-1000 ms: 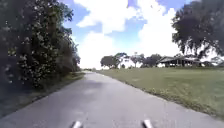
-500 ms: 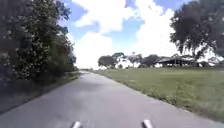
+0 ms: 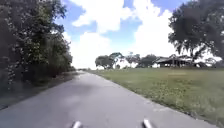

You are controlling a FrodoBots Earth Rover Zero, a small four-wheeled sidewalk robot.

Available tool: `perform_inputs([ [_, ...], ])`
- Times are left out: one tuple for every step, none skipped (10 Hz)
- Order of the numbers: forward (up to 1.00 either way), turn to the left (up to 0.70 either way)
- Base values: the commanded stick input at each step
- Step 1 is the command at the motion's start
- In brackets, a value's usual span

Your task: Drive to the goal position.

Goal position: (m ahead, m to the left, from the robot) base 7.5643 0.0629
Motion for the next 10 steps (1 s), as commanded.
perform_inputs([
  [0.7, 0.0],
  [0.7, 0.0],
  [0.7, 0.0],
  [0.7, 0.0],
  [0.7, 0.0],
  [0.7, 0.0],
  [0.7, 0.0],
  [0.7, 0.0],
  [0.7, 0.0],
  [0.7, 0.14],
])
